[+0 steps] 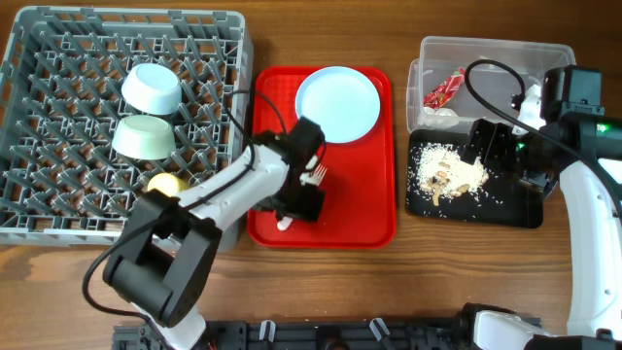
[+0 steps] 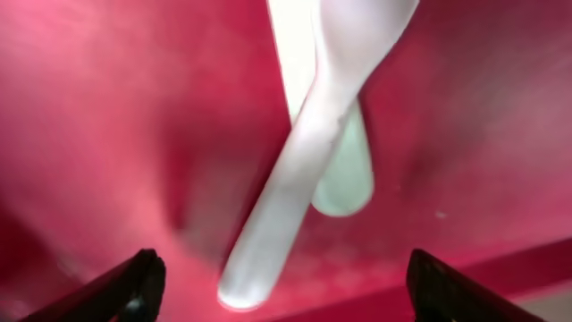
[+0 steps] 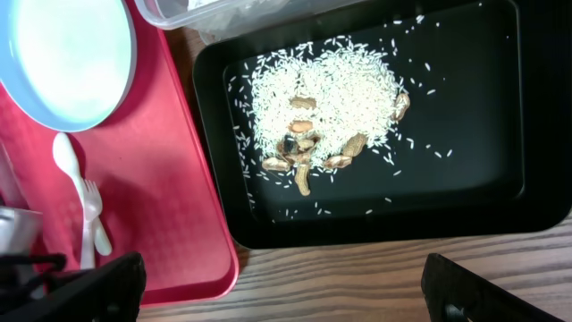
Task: Sort waste into correct bins and load items into the dishwasher rack
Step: 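Reach the left gripper to the red tray and grasp the white fork, then carry the white fork with the left gripper into the dish rack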
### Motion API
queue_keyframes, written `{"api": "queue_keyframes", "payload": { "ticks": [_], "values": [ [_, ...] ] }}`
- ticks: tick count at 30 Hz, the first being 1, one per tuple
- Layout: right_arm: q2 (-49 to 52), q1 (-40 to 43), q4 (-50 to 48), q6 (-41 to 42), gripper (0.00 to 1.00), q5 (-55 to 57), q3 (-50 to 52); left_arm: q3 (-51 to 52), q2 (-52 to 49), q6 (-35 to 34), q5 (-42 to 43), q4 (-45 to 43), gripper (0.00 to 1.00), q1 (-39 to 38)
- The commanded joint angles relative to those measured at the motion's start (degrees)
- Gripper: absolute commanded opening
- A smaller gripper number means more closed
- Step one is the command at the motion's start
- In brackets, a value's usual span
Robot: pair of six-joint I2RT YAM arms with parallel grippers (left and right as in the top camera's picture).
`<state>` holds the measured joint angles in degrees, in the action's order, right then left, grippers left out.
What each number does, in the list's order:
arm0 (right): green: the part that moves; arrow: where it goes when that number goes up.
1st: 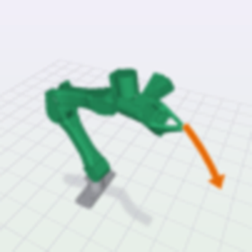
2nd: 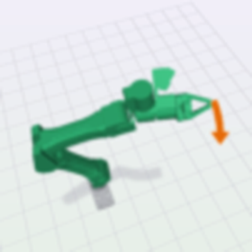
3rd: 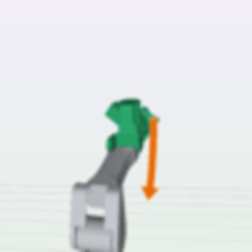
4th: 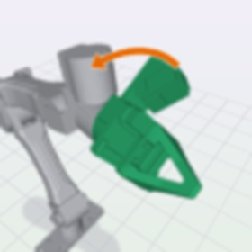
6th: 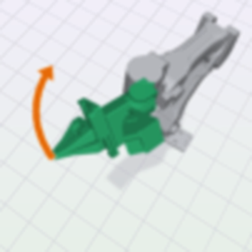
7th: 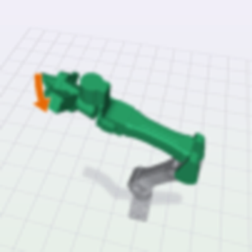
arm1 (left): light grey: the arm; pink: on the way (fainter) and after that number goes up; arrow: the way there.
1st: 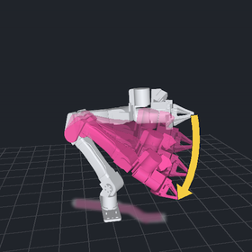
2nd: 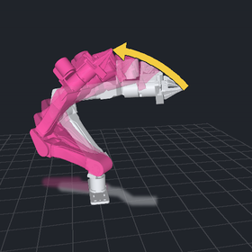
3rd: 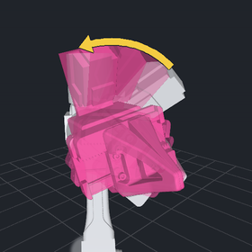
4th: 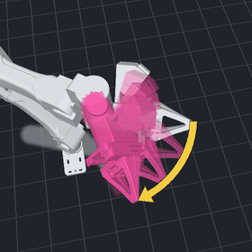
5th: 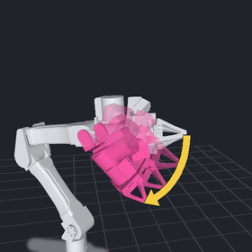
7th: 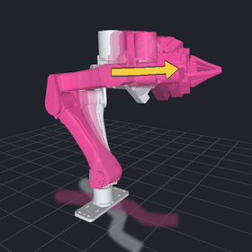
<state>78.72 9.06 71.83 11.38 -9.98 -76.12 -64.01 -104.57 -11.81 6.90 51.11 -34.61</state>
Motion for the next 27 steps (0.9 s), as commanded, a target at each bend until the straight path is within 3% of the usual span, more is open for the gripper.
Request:
{"api": "queue_keyframes", "payload": {
  "ticks": [1,6,15,19,27],
  "values": [
    [-1.2,0.1,0.2,-0.9,1.00,1.0,-0.5,3.7,-0.3,2.6,-3.3,-3.8,0.84,-0.7],
    [-1.2,0.1,0.3,-0.9,1.00,1.0,-0.5,4.7,-0.3,2.6,-4.0,-6.7,0.65,-0.7],
    [-1.2,0.1,0.7,-0.9,1.00,1.0,-0.5,4.8,-0.3,2.6,-5.1,-7.5,0.61,-0.7],
    [-1.2,0.1,0.9,-0.9,1.00,1.0,-0.5,4.8,-0.3,2.6,-5.1,-7.6,0.45,-0.9],
    [-1.2,0.1,0.9,-0.9,1.00,1.0,-0.5,4.8,-0.3,2.6,-5.1,-7.6,0.28,-3.6]
  ]
}}
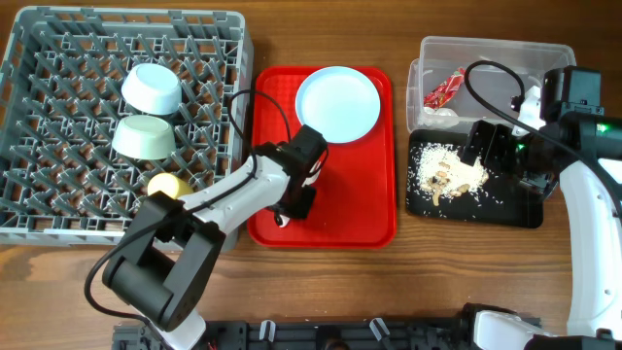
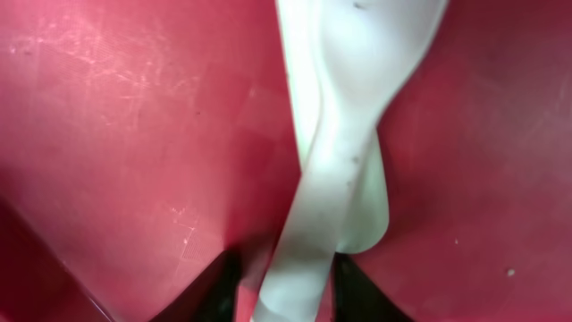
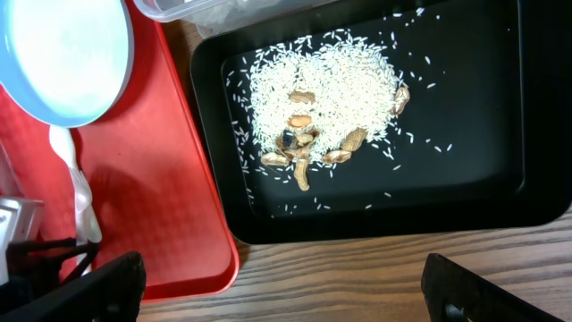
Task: Sort waste into correct bins and load items into the dishwasher rack
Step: 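Carry the white fork with the left gripper into the dish rack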
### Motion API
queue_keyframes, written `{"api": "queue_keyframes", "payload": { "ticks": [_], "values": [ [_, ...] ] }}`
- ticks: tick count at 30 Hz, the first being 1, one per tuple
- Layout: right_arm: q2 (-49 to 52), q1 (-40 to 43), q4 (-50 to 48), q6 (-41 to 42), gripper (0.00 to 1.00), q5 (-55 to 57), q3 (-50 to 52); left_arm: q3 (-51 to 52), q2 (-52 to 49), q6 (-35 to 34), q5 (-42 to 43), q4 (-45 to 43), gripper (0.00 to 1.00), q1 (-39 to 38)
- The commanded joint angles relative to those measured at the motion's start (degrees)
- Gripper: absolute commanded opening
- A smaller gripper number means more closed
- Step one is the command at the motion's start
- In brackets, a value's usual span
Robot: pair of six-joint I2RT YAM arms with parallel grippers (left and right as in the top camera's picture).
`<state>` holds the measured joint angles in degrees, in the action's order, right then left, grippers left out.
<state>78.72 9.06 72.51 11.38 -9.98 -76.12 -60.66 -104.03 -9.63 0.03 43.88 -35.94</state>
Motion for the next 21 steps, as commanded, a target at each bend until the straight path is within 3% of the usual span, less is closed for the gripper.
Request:
{"api": "queue_keyframes", "payload": {
  "ticks": [1,6,9,16,21],
  "values": [
    [-1.2,0.1,0.2,-0.9,1.00,1.0,-0.5,1.4,-0.9,0.4,1.8,-0.4,0.28,-2.7],
    [-1.2,0.1,0.2,-0.9,1.00,1.0,-0.5,1.4,-0.9,0.4,1.8,-0.4,0.25,-4.2],
    [-1.2,0.1,0.2,-0.9,1.00,1.0,-0.5,1.4,-0.9,0.2,1.8,-0.3,0.15,-4.2],
    [-1.2,0.1,0.2,-0.9,1.00,1.0,-0.5,1.4,-0.8,0.2,1.8,-0.2,0.05,-3.8],
    [-1.2,0.1,0.3,-0.9,1.00,1.0,-0.5,0.8,0.2,0.2,1.8,0.5,0.04,-3.6]
  ]
}}
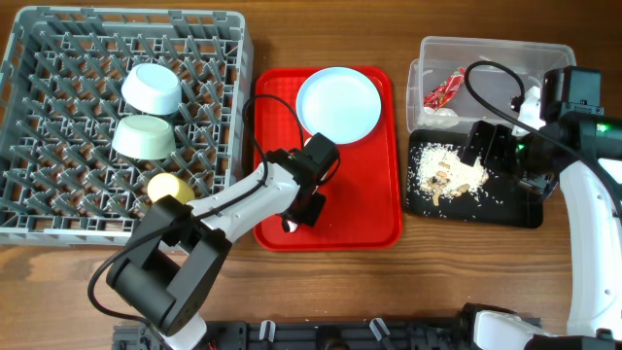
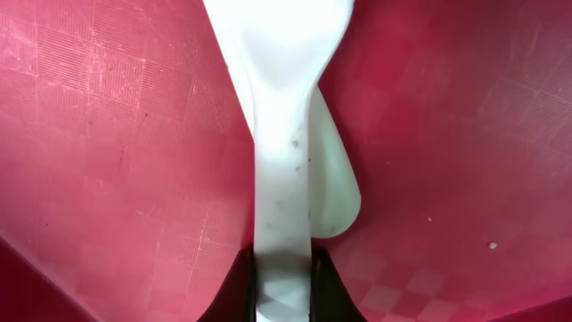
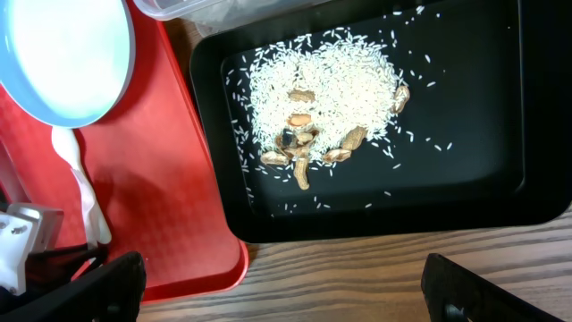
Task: Sort waste into correct bins and load items into the dishwasher rack
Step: 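Carry the white fork with the left gripper into the dish rack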
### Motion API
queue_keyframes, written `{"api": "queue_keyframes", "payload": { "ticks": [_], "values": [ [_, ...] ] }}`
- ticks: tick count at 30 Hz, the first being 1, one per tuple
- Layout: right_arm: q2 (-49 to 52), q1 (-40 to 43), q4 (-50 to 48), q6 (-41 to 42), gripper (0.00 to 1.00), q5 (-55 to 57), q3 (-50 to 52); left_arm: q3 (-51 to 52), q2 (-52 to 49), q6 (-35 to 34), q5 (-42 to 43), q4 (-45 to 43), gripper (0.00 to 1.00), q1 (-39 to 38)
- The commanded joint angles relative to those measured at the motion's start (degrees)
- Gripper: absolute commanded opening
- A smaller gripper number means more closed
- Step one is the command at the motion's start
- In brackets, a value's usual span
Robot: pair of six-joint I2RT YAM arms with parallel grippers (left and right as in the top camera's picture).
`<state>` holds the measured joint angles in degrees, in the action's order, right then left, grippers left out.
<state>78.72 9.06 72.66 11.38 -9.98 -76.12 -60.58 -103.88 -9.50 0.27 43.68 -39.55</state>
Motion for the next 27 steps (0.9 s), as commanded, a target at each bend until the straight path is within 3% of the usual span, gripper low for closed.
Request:
{"api": "queue_keyframes", "payload": {
  "ticks": [1,10,15,19,27],
  "values": [
    [-1.2,0.1,0.2,-0.9,0.99,1.0,-0.5,0.2,0.4,0.0,1.5,1.2,0.04,0.1],
    [-1.2,0.1,0.5,-0.9,1.00,1.0,-0.5,-6.3,8.7,0.1,0.0,7.3,0.04,3.7],
    [-1.2,0.1,0.5,-0.9,1.00,1.0,-0.5,-9.1,14.9,0.1,-6.6,9.4,0.04,7.3],
    [-1.2,0.1,0.5,-0.9,1.00,1.0,-0.5,-9.9,19.0,0.1,-9.4,9.0,0.04,12.3],
    [-1.2,0.1,0.2,-0.9,1.00,1.0,-0.5,-9.8,18.6,0.1,-6.4,5.3,0.04,24.3]
  ]
}}
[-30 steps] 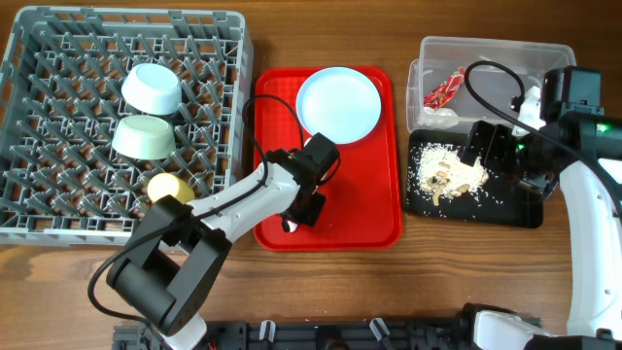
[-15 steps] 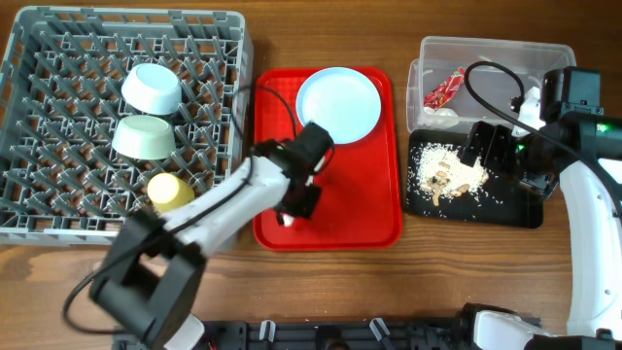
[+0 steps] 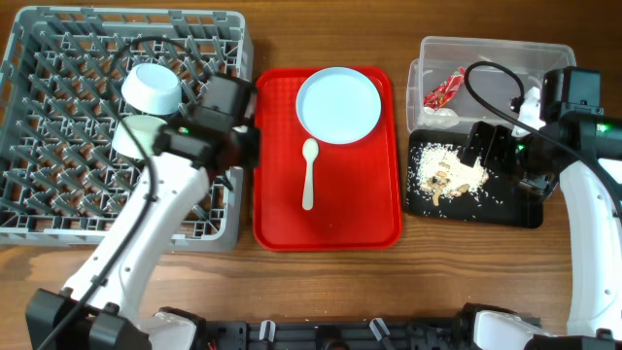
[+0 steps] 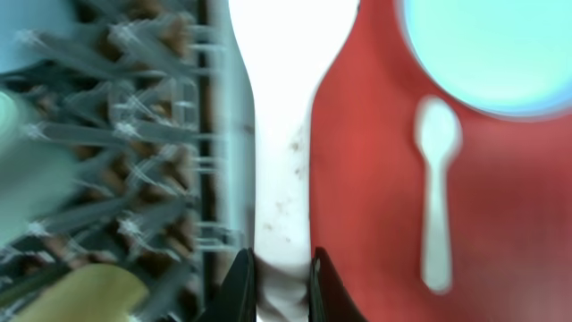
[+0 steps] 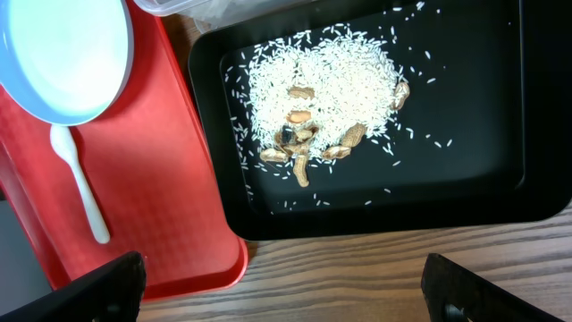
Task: Sort waste into correct bins and load items into the dishwasher rack
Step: 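Carry the white fork with the left gripper into the dish rack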
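Note:
My left gripper (image 4: 283, 279) is shut on the handle of a white plastic fork (image 4: 282, 134), held above the right edge of the grey dishwasher rack (image 3: 58, 58); the fork's head is out of view. In the overhead view the left gripper (image 3: 236, 136) hangs between the rack and the red tray (image 3: 369, 214). On the tray lie a white spoon (image 3: 309, 175) and a light blue plate (image 3: 337, 104). My right gripper (image 5: 286, 300) is open over the table edge near the black tray (image 5: 474, 107) of rice and peanuts (image 5: 322, 89).
A white bowl (image 3: 153, 87) and a pale green bowl (image 3: 131, 136) sit in the rack, with a yellow object (image 4: 80, 300) beside them. A clear plastic bin (image 3: 491, 53) at the back right holds a red wrapper (image 3: 447, 89).
My left gripper, shut on the fork at the tray's floor, is now raised and to the left at the rack's edge with the fork. The spoon stays alone on the tray.
My left gripper stood open over the crossed fork and spoon on the red tray. It then closed round the fork's handle, and the tray shifted slightly right. Now the fork is held up beside the rack. The right arm stayed still and open throughout.

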### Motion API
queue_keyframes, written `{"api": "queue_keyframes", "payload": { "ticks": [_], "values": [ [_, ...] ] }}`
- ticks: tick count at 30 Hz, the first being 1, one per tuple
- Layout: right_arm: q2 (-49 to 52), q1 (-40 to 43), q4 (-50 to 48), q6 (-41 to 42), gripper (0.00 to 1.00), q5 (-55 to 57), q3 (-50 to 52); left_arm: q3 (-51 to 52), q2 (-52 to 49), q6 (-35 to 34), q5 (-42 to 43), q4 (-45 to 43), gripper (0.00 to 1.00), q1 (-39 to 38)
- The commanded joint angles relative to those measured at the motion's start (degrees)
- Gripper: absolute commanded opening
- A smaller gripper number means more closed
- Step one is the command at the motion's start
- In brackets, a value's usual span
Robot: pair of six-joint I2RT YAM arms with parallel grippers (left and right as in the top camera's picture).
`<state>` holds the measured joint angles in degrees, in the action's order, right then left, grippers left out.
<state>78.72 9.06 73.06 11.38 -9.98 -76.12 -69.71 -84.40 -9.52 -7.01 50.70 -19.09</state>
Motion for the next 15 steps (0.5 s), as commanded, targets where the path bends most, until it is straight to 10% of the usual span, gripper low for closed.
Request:
{"api": "queue_keyframes", "payload": {
  "ticks": [1,15],
  "values": [
    [-1.2,0.1,-0.2,-0.9,1.00,1.0,-0.5,-0.7,-1.5,0.1,1.0,-2.1,0.04,4.8],
    [-1.2,0.1,-0.1,-0.9,1.00,1.0,-0.5,-0.7,-9.4,0.1,0.9,-3.2,0.23,9.3]
  ]
}}
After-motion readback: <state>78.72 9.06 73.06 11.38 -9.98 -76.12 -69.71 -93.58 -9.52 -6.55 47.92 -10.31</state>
